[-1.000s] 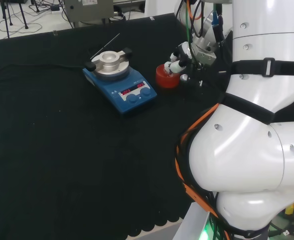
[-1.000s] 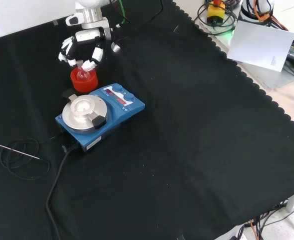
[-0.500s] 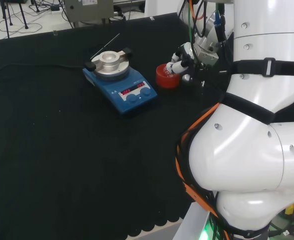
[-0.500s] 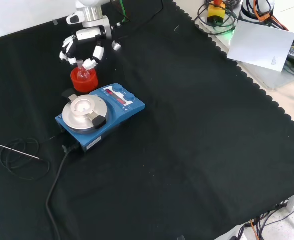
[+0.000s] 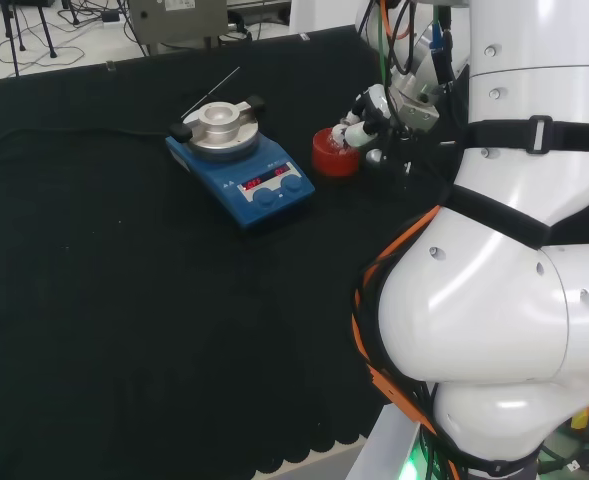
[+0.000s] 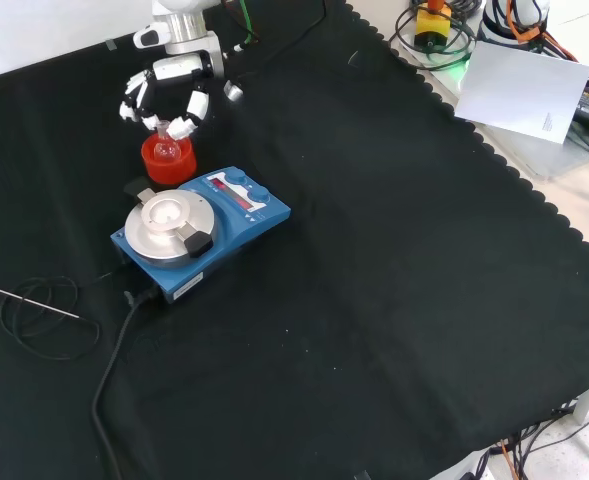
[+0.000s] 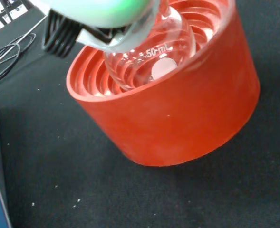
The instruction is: Pick up the round-bottom flask.
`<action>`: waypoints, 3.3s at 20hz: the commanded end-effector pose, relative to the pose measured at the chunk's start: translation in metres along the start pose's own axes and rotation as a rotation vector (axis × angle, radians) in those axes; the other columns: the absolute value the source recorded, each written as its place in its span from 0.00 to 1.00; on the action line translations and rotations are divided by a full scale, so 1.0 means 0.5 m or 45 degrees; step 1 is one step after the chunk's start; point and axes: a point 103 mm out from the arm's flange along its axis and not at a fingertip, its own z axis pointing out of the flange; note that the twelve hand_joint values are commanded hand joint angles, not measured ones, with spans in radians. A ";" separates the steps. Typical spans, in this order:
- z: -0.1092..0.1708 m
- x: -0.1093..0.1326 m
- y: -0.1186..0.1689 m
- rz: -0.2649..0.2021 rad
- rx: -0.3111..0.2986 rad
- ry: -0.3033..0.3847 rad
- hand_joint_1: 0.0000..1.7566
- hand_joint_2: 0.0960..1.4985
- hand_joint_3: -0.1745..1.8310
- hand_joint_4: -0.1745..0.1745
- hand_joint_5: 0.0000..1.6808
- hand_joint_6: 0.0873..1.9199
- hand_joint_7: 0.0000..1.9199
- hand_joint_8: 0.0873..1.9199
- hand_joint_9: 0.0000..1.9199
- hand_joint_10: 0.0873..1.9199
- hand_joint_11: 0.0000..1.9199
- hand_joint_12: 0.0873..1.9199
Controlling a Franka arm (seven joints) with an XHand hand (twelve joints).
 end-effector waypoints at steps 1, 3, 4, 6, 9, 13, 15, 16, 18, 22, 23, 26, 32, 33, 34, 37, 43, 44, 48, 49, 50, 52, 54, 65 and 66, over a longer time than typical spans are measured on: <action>0.002 0.007 0.000 -0.008 -0.003 -0.003 0.55 0.35 0.46 0.09 0.59 0.41 0.21 0.33 0.30 0.33 0.13 0.68; 0.002 0.009 0.002 -0.012 -0.001 -0.001 0.55 0.36 0.45 0.09 0.60 0.41 0.21 0.33 0.30 0.33 0.13 0.68; 0.003 0.012 0.003 -0.013 -0.003 -0.007 0.57 0.41 0.41 0.41 0.62 0.42 0.22 0.33 0.30 0.33 0.13 0.68; 0.003 0.016 0.004 -0.011 -0.017 -0.011 0.60 0.50 0.33 0.84 0.65 0.42 0.22 0.33 0.31 0.33 0.13 0.68; -0.003 0.018 0.003 -0.023 -0.043 -0.012 0.62 0.47 0.38 0.80 0.67 0.44 0.24 0.31 0.33 0.31 0.15 0.67; -0.012 0.022 0.000 -0.027 -0.048 -0.011 0.64 0.40 0.49 0.50 0.68 0.49 0.27 0.30 0.35 0.30 0.17 0.67; -0.023 0.028 -0.003 -0.030 -0.051 -0.012 0.65 0.38 0.51 0.45 0.68 0.50 0.27 0.30 0.35 0.30 0.17 0.67; -0.031 0.033 -0.005 -0.030 -0.050 -0.012 0.65 0.38 0.51 0.42 0.68 0.50 0.27 0.30 0.35 0.30 0.17 0.67; -0.046 0.042 -0.009 -0.029 -0.053 -0.015 0.65 0.38 0.52 0.39 0.68 0.51 0.27 0.30 0.36 0.29 0.17 0.67; -0.062 0.057 -0.019 -0.031 -0.047 -0.025 0.65 0.37 0.52 0.37 0.68 0.51 0.27 0.30 0.36 0.30 0.18 0.67; -0.063 0.059 -0.021 -0.032 -0.047 -0.028 0.65 0.37 0.52 0.37 0.68 0.51 0.28 0.30 0.36 0.30 0.18 0.67; -0.057 0.060 -0.026 -0.025 -0.026 -0.030 0.65 0.37 0.52 0.36 0.68 0.51 0.28 0.30 0.36 0.30 0.18 0.67; -0.039 0.061 -0.020 -0.057 0.055 -0.079 0.60 0.45 0.38 0.56 0.61 0.46 0.25 0.31 0.34 0.31 0.16 0.67; -0.034 0.063 -0.017 -0.072 0.071 -0.093 0.59 0.42 0.40 0.42 0.58 0.44 0.24 0.31 0.33 0.31 0.15 0.67; -0.029 0.065 -0.014 -0.083 0.084 -0.108 0.58 0.38 0.42 0.35 0.54 0.43 0.23 0.31 0.32 0.31 0.14 0.67; -0.014 0.071 -0.007 -0.105 0.118 -0.122 0.58 0.33 0.44 0.33 0.44 0.42 0.21 0.31 0.30 0.32 0.13 0.68; 0.009 0.082 -0.001 -0.149 0.166 -0.136 0.59 0.29 0.45 0.38 0.32 0.38 0.19 0.31 0.28 0.32 0.11 0.68; 0.011 0.083 -0.001 -0.156 0.172 -0.136 0.59 0.29 0.45 0.39 0.31 0.37 0.19 0.31 0.28 0.32 0.11 0.68; 0.020 0.087 -0.003 -0.172 0.188 -0.134 0.59 0.28 0.45 0.39 0.31 0.36 0.18 0.31 0.28 0.32 0.11 0.68; 0.022 0.087 -0.004 -0.173 0.190 -0.135 0.59 0.28 0.45 0.39 0.31 0.35 0.18 0.31 0.28 0.32 0.11 0.68; 0.024 0.088 -0.004 -0.174 0.192 -0.137 0.59 0.28 0.45 0.39 0.31 0.35 0.18 0.31 0.28 0.32 0.11 0.68; 0.025 0.088 -0.005 -0.175 0.193 -0.134 0.59 0.28 0.45 0.39 0.32 0.35 0.18 0.31 0.28 0.32 0.11 0.68; 0.027 0.087 -0.006 -0.173 0.195 -0.139 0.59 0.28 0.45 0.39 0.33 0.35 0.18 0.31 0.28 0.32 0.11 0.68; 0.048 0.080 -0.006 -0.160 0.209 -0.143 0.59 0.28 0.45 0.40 0.39 0.37 0.18 0.31 0.28 0.32 0.11 0.68; 0.049 0.080 -0.005 -0.159 0.208 -0.142 0.59 0.28 0.45 0.40 0.39 0.37 0.18 0.31 0.28 0.32 0.11 0.68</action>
